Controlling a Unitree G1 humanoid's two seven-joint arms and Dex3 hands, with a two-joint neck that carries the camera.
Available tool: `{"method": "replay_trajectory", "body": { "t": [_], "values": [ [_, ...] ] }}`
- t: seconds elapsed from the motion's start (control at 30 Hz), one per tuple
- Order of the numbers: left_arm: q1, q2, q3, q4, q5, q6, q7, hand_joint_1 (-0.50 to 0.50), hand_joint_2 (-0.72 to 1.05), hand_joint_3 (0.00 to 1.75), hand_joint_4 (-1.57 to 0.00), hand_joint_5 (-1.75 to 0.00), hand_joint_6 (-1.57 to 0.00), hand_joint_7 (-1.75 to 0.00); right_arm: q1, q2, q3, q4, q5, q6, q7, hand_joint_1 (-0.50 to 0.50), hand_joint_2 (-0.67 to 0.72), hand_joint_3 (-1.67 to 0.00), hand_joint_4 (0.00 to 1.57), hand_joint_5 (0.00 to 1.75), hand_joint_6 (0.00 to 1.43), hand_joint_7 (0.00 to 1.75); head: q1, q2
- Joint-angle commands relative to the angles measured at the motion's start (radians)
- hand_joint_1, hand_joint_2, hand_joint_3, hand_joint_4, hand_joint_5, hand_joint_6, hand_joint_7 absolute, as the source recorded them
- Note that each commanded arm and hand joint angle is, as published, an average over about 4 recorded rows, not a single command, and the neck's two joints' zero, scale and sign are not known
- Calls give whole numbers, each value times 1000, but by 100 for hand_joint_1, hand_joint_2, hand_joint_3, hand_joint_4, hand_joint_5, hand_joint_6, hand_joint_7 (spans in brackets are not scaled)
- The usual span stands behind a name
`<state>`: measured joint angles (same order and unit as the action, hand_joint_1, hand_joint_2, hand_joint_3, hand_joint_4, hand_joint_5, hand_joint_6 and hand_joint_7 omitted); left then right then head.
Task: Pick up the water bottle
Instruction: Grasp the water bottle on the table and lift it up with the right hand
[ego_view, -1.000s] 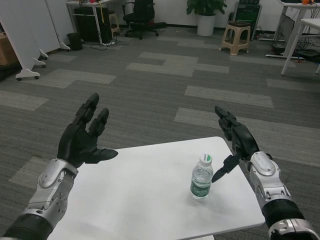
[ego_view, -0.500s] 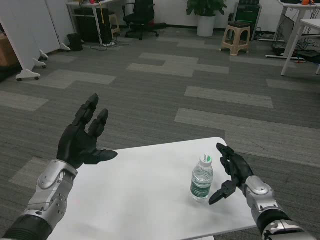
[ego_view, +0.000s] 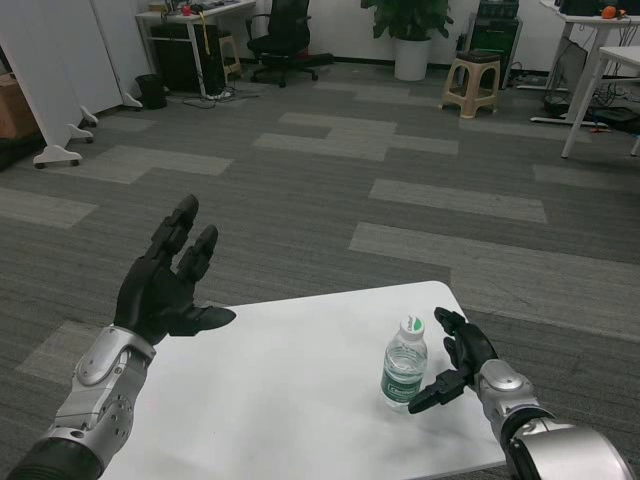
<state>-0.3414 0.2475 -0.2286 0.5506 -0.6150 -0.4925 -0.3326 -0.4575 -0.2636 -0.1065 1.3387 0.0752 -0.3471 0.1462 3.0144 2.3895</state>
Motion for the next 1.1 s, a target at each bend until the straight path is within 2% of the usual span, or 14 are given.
{"method": "replay_trajectory", "body": {
  "t": [0.03, 0.3, 0.5, 0.73, 0.8, 1.1],
  "values": [
    [-5, 3, 0, 3, 0, -5, 4, -50, 25, 9, 0, 0, 0, 0, -46, 4, 31, 30, -3, 4, -25, -38, 34, 0, 0, 0, 0, 0, -1, -2],
    [-7, 1, -1, 5, -2, -5, 3, -50, 25, 9, 0, 0, 0, 0, -77, 17, 108, 70, -10, 9, -62, -38, 34, -8, 0, 0, 0, 0, 2, -3],
    [-7, 1, -1, 5, -2, -5, 4, -50, 25, 9, 0, 0, 0, 0, -88, 27, 169, 82, -12, 11, -84, -38, 34, -2, 0, 0, 0, 0, 1, -4],
    [-7, 0, -3, 5, -2, -5, 4, -50, 25, 7, 0, 0, 0, 0, -100, 37, 250, 92, -12, 14, -112, -38, 34, -4, 0, 0, 0, 0, -1, -6],
    [-7, 1, -3, 6, -3, -5, 4, -50, 25, 9, 0, 0, 0, 0, -104, 39, 267, 95, -12, 14, -119, -38, 34, 0, 0, 0, 0, 0, -2, -6],
    [-7, -1, -5, 6, -2, -6, 4, -50, 25, 9, 0, 0, 0, 0, -112, 47, 311, 102, -12, 16, -142, -38, 34, -4, 0, 0, 0, 0, -2, -6]
  ]
}}
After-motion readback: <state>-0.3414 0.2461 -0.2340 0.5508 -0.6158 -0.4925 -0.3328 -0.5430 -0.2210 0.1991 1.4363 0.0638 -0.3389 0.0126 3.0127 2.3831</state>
